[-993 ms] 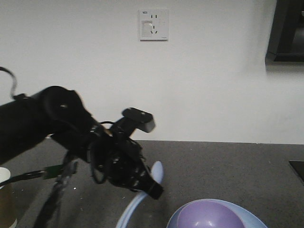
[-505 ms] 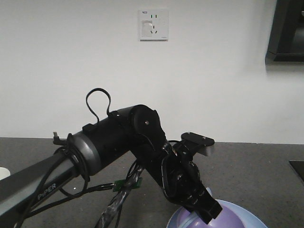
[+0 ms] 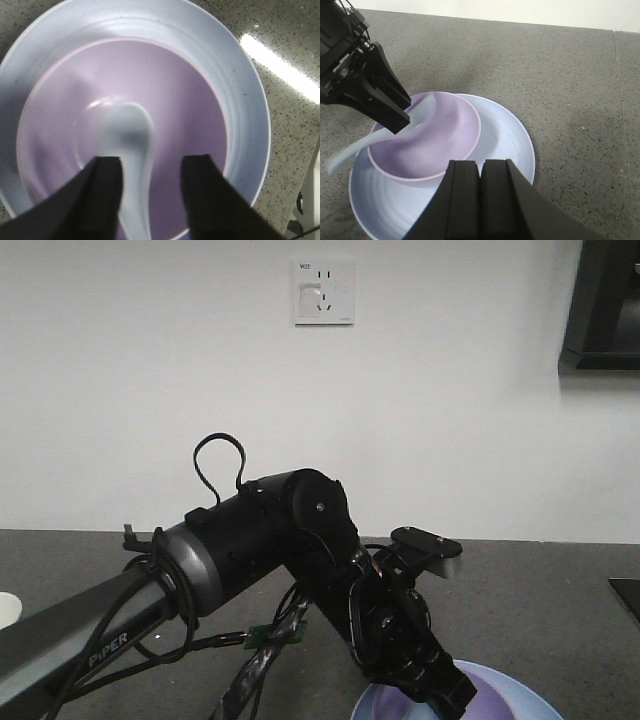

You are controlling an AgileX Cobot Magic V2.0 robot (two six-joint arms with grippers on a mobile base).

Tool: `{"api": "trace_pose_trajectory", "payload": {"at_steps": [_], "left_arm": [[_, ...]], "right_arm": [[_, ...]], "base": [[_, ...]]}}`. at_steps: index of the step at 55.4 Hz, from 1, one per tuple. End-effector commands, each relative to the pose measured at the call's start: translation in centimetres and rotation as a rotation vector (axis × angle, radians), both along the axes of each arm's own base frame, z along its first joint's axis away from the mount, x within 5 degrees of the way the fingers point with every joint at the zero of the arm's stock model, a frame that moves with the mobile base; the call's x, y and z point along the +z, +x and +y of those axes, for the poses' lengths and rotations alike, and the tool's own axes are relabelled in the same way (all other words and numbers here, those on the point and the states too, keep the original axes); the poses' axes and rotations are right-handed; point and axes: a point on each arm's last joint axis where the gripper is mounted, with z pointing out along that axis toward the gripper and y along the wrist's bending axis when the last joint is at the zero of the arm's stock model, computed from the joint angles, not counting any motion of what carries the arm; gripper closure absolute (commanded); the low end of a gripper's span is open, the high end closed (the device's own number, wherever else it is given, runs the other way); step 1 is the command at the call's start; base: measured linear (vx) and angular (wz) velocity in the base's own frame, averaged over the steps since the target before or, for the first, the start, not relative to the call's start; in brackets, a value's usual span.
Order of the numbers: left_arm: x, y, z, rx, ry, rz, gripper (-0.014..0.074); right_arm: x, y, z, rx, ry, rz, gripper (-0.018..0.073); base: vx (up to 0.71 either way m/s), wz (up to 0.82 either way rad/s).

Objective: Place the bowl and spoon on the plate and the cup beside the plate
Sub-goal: 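Lower the white spoon into the lilac bowl and release it with the left gripper, then grasp the brown paper cup rim with the left gripper and lift it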

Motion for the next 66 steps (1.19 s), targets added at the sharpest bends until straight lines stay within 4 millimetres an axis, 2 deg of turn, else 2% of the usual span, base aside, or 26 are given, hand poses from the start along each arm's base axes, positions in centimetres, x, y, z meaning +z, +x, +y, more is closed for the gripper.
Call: {"api": "trace_pose_trajectory", "payload": {"at_steps": [1,7,14,25,33,39,48,52,57,66], "left_arm": [[4.6,-0.8,0.3,0.015,-0.132,-0.086,0.0053],[6.5,-0.9,0.9,-0.001,-0.131,-0.176,-0.0017],[10.2,-1.0,3.0,0.045,-0.076,-0.336,-0.0024],[15.0,-0.7,9.0,0.296,0.072,-0.565,0.0003],[17.6,-0.9,13.8,0.420,0.093,-0.625,0.0008],[17.5,-0.8,17.3,0.492,0.150,-0.615,0.0008],[15.3,-0.4,23.0,0.611,0.322,-0.576,0.0008],[14.2,-0.1,24.9,0.652,0.393,-0.555,0.0008],[12.7,0.3,26.7,0.690,0.447,-0.507,0.0008],[10.1,0.7,28.6,0.719,0.513,-0.422,0.0010]], "right_arm": [[1.7,0.3,-0.2,-0.025,0.015,-0.109,0.0571],[1.6,0.3,-0.2,-0.025,0.014,-0.108,0.0571],[1.6,0.3,-0.2,-0.025,0.014,-0.108,0.0571],[1.6,0.3,-0.2,-0.025,0.014,-0.107,0.0571],[1.5,0.3,-0.1,-0.021,0.013,-0.095,0.0571],[1.5,0.3,-0.1,-0.020,0.013,-0.094,0.0571],[1.5,0.3,-0.1,-0.020,0.013,-0.093,0.0570],[1.5,0.3,-0.1,-0.020,0.012,-0.093,0.0569],[1.5,0.3,-0.1,-0.021,0.012,-0.096,0.0569],[1.6,0.3,-0.2,-0.024,0.013,-0.104,0.0568]], "base": [[0.00,0.00],[0.00,0.00],[0.00,0.00],[0.00,0.00],[0.00,0.00],[0.00,0.00],[0.00,0.00],[0.00,0.00],[0.00,0.00],[0.00,0.00]]}}
